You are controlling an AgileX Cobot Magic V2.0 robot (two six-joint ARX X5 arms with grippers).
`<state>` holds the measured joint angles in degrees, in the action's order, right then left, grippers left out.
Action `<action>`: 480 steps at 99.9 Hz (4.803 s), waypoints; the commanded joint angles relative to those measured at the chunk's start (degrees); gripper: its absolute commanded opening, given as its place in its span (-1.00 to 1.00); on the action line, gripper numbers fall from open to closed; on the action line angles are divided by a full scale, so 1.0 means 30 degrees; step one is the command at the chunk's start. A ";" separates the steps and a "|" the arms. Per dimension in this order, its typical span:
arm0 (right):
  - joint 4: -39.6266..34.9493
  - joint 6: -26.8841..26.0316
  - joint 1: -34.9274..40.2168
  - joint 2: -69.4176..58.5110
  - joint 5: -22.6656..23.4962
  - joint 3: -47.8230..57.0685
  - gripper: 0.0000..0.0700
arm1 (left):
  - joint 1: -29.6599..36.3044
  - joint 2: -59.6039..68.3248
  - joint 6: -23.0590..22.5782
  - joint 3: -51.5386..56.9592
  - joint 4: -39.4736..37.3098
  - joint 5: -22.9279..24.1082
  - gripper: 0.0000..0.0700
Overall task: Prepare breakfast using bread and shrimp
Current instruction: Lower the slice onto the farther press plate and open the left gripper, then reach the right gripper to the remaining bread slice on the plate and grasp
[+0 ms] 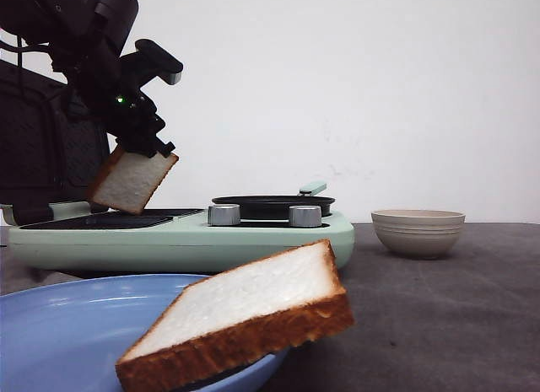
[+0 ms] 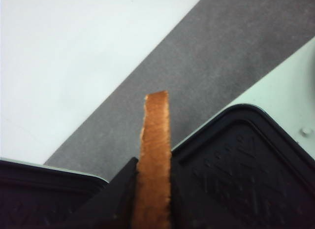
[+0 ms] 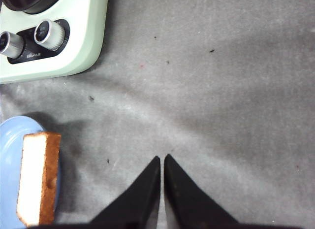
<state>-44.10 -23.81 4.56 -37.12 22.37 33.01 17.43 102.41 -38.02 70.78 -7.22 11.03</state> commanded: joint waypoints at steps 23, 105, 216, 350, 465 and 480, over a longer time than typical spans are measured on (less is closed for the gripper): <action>0.0109 0.0248 0.0066 -0.0066 0.0029 0.0277 -0.99 | 0.0117 0.0386 0.1195 0.0393 0.0772 -0.0415 -0.91; 0.0102 0.0248 0.0066 -0.0066 -0.0036 0.0277 -0.99 | 0.0204 0.0386 0.4495 0.0393 0.0393 -0.1865 0.22; 0.0175 0.0233 0.0066 -0.0066 0.0044 0.0277 -0.99 | 0.0175 -0.6783 1.2160 0.0430 0.4189 -0.2849 0.24; 0.1603 -0.1829 0.2412 -0.0087 0.3555 -0.1005 -0.31 | -0.0809 -2.3409 1.6007 -1.0520 0.8335 -0.6834 0.24; 1.4433 -0.7562 1.3100 -0.9581 0.2535 -0.3519 0.14 | -0.0809 -2.4808 1.5912 -1.0797 1.0644 -0.6615 0.24; 1.5402 -0.7861 1.3464 -1.0550 0.2579 -0.3519 0.14 | -0.0809 -2.4808 1.5905 -1.0797 1.0644 -0.6615 0.24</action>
<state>0.75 -46.39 44.07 -67.42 30.00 22.39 14.90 27.94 9.82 38.28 25.15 -8.97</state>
